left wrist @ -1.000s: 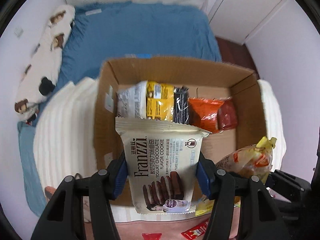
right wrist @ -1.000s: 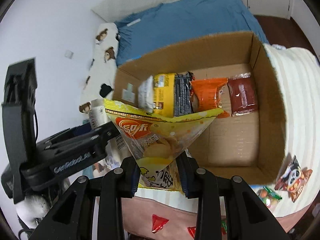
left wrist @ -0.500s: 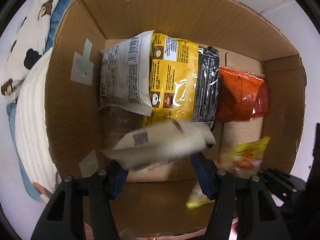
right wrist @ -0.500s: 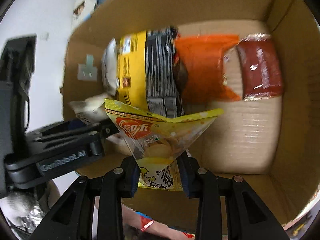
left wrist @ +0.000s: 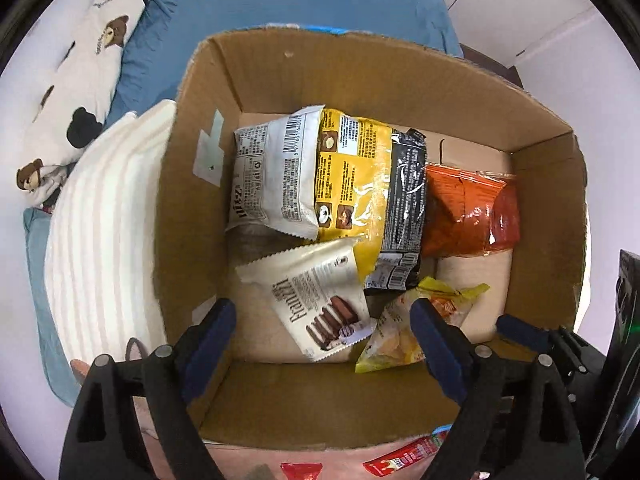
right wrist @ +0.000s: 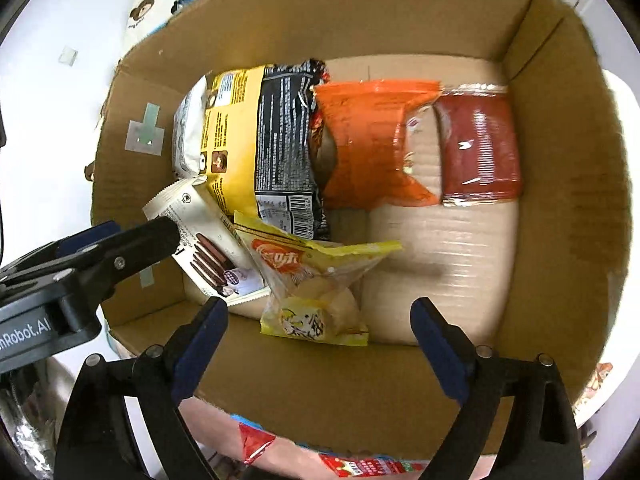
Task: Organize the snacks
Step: 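Carry both snacks into the box and open both tools, then grasp the red candy packet with left tool while right tool grasps multicolour candy bag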
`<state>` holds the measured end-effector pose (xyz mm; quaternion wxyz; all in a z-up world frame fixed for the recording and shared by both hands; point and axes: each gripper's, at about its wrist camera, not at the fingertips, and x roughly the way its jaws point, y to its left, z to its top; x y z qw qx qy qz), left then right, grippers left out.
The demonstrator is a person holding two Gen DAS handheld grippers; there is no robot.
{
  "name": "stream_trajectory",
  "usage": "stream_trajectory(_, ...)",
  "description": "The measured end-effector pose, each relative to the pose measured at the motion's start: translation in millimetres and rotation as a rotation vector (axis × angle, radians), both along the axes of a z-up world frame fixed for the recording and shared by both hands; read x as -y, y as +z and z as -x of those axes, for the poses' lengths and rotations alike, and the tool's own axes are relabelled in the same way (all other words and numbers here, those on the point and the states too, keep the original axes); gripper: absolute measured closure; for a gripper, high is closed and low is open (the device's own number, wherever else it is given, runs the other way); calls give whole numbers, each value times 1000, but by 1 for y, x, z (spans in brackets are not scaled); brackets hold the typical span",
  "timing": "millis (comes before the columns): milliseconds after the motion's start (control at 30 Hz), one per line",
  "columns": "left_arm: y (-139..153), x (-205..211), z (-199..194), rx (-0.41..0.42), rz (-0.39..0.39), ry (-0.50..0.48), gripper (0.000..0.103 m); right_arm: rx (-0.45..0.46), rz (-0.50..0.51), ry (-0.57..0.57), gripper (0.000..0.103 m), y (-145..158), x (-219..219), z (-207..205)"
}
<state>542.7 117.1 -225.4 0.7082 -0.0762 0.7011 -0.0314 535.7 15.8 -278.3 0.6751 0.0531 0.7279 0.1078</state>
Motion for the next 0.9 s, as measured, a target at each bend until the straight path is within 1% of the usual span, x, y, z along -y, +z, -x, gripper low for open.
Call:
stream_trajectory(67,6,2,3,32,-9,6,14,34,4,-13,9,8,2,6)
stream_trajectory(233,28,-4,28,125,-27,26,14,116,22,-28,9,30,12,21)
stream_trajectory(433,72,-4,67,296,-92,36,14,262,49,-37,9,74,31,47)
stream_trajectory(567,101,-3,96,395,-102,52,14,345,35,-61,9,99,38,71)
stream_trajectory(667,114,-1,121,453,-107,64,14,401,10,-95,9,117,43,100)
stream_trajectory(767,116,5,147,479,-98,76,14,419,-28,-143,9,119,53,127)
stream_trajectory(900,101,20,177,458,-91,68,14,425,-17,-207,9,113,83,162)
